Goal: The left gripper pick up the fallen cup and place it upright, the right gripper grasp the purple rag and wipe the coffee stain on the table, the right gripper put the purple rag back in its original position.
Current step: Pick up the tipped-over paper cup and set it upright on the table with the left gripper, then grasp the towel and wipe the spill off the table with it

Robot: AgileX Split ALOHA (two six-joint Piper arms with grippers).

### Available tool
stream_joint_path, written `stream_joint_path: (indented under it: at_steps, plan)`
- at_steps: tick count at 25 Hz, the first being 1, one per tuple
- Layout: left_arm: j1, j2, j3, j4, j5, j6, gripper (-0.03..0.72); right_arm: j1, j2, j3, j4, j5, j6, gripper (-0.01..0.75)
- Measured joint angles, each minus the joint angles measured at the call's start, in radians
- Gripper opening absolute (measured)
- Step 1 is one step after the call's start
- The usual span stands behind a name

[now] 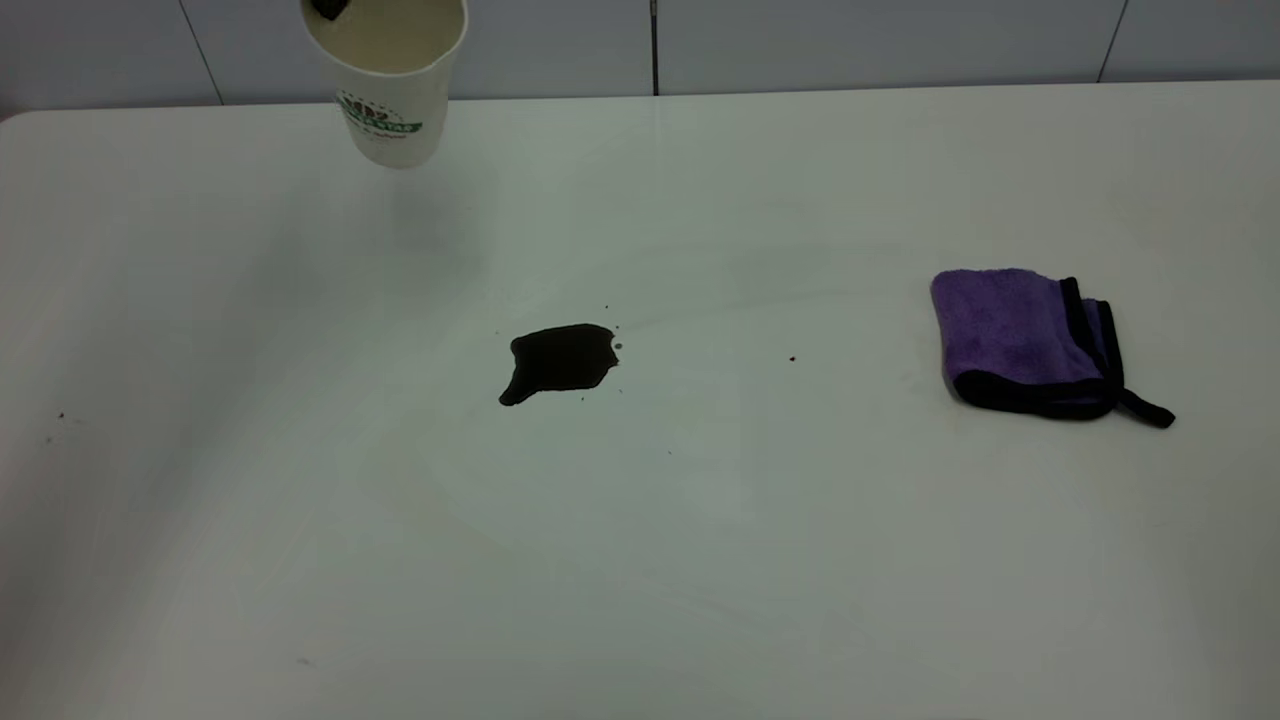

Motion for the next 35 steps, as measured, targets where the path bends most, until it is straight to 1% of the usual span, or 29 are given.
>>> stream_joint_path:
  at_steps: [3, 5, 7, 10, 14, 18, 21, 24, 27, 28, 31, 33, 34, 35]
  plan:
    - [0.064, 0.01, 0.0, -0.222, -0.003, 0.127, 0.007, 0.0, 0.0, 0.0, 0.0, 0.0, 0.0, 0.592]
    - [0.105, 0.02, 0.0, -0.335, -0.008, 0.194, 0.007, 0.0, 0.0, 0.0, 0.0, 0.0, 0.0, 0.592]
    - [0.15, 0.041, 0.0, -0.431, -0.008, 0.231, 0.007, 0.0, 0.0, 0.0, 0.0, 0.0, 0.0, 0.592]
    - [0.205, 0.084, 0.0, -0.523, -0.006, 0.268, 0.007, 0.0, 0.0, 0.0, 0.0, 0.0, 0.0, 0.592]
    - [0.247, 0.141, 0.0, -0.571, -0.005, 0.285, 0.008, 0.0, 0.0, 0.0, 0.0, 0.0, 0.0, 0.592]
    - [0.256, 0.179, 0.0, -0.577, -0.002, 0.286, 0.019, 0.0, 0.0, 0.0, 0.0, 0.0, 0.0, 0.592]
    - [0.257, 0.206, 0.0, -0.581, -0.013, 0.285, 0.047, 0.0, 0.0, 0.0, 0.0, 0.0, 0.0, 0.592]
    - [0.257, 0.223, 0.0, -0.594, -0.02, 0.284, 0.098, 0.0, 0.0, 0.0, 0.0, 0.0, 0.0, 0.59]
    - [0.257, 0.228, 0.0, -0.605, -0.027, 0.288, 0.195, 0.0, 0.0, 0.0, 0.0, 0.0, 0.0, 0.59]
    - [0.257, 0.227, 0.0, -0.608, -0.03, 0.293, 0.247, 0.0, 0.0, 0.0, 0.0, 0.0, 0.0, 0.59]
    - [0.257, 0.199, 0.0, -0.608, -0.028, 0.299, 0.443, 0.0, 0.0, 0.0, 0.0, 0.0, 0.0, 0.59]
    - [0.257, 0.157, 0.0, -0.603, -0.01, 0.301, 0.6, 0.0, 0.0, 0.0, 0.0, 0.0, 0.0, 0.588]
    - [0.257, 0.129, 0.0, -0.601, 0.0, 0.302, 0.659, 0.0, 0.0, 0.0, 0.0, 0.0, 0.0, 0.588]
    - [0.257, 0.096, 0.0, -0.6, 0.016, 0.305, 0.689, 0.0, 0.0, 0.0, 0.0, 0.0, 0.0, 0.588]
